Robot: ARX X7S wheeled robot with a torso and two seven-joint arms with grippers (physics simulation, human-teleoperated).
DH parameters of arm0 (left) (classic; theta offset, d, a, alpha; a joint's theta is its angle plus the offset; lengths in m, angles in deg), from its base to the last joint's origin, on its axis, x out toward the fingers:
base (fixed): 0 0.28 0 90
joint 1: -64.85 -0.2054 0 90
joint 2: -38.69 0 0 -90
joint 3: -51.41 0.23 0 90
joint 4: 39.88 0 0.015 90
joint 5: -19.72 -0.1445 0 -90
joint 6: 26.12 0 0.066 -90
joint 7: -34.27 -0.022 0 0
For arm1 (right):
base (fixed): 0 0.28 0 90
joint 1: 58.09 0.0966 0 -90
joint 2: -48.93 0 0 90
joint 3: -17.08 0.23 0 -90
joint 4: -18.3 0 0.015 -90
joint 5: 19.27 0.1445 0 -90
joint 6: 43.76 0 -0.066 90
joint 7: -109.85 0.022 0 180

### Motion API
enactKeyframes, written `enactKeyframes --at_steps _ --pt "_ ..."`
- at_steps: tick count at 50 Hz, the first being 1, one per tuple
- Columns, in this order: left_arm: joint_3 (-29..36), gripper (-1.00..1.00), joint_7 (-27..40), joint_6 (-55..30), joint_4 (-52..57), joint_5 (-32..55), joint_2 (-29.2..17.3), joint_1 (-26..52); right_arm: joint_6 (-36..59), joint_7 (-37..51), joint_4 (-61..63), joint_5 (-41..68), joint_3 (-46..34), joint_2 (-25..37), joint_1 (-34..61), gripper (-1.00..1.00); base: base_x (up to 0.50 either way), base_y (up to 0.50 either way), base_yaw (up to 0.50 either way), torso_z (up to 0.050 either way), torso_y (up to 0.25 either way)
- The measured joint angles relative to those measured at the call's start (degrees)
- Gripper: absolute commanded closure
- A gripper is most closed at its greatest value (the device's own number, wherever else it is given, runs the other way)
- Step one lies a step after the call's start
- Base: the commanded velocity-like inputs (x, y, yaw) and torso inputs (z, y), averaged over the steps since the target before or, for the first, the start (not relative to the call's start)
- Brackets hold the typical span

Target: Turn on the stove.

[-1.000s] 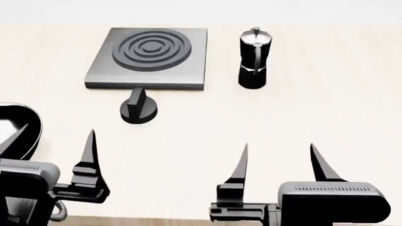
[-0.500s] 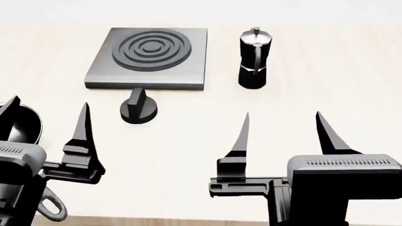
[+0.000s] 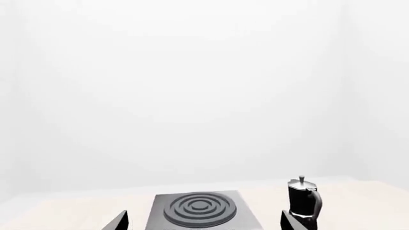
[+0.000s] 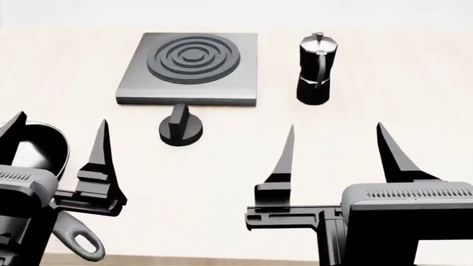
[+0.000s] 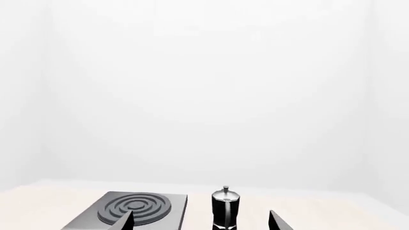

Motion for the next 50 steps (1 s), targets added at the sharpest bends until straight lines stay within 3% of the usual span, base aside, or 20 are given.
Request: enactKeyframes --at_steps 50 --pt "1.2 -1.00 2.5 0.6 -0.3 1.2 -1.8 0.3 -0.3 1.9 0.6 1.9 -0.8 1.5 0.1 -1.00 0.00 0.20 0.00 0.000 0.000"
